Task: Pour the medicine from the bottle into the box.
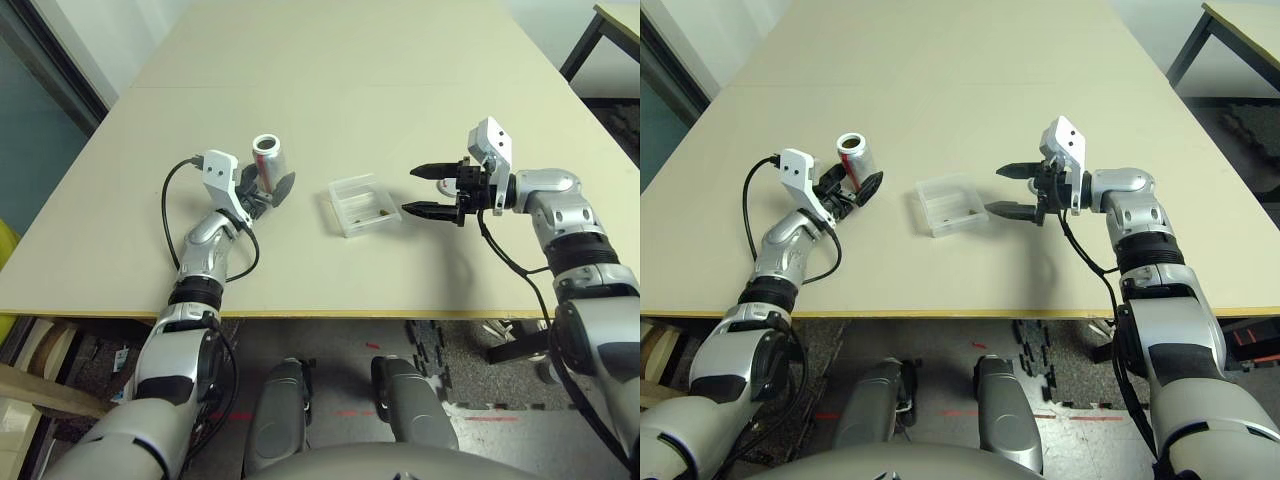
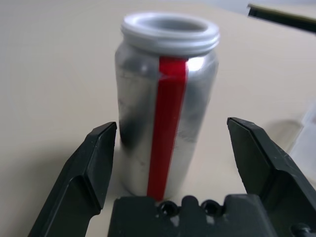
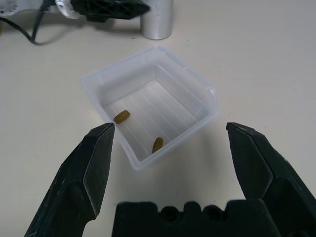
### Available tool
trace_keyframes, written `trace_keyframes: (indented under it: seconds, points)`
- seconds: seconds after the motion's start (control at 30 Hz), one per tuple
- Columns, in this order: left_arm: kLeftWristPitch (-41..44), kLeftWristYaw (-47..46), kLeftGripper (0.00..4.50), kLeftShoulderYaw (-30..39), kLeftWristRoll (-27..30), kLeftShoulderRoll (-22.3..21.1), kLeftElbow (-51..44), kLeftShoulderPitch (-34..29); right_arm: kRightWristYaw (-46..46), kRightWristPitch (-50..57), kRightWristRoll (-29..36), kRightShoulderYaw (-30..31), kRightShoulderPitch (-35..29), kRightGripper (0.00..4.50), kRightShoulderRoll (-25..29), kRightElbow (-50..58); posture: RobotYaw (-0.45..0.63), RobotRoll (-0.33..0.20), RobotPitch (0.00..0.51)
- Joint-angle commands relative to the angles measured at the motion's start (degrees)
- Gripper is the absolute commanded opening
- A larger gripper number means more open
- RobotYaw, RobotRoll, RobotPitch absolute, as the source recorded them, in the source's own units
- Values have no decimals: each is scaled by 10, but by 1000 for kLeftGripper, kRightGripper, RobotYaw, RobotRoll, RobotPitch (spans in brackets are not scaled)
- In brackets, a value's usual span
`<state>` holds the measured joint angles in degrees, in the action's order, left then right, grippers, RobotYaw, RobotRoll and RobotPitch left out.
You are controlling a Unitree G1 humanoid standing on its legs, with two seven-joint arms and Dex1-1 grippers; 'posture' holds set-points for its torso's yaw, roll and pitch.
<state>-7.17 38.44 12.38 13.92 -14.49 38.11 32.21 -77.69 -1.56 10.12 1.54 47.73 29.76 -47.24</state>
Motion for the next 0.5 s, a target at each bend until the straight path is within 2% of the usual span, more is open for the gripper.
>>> trace_keyframes:
  seconds: [0.03,0.2,0.3,0.4,0.5]
  points:
    - [46,-7,4486,2,27,-6,-89,-44,12,10,5,-9,-4,4500,2,0,-144,0,135]
    - [112,-4,4486,15,76,-23,-226,-112,42,32,18,-29,-18,4500,7,6,-134,0,140]
    - [151,-9,4486,27,99,-49,-296,-148,82,41,20,-47,-27,4500,13,3,-127,0,141]
    - [177,-27,4486,49,112,-73,-323,-158,125,47,23,-65,-33,4500,16,3,-122,0,141]
    - [183,-31,4486,68,117,-100,-310,-150,164,40,24,-83,-41,4500,18,5,-115,0,140]
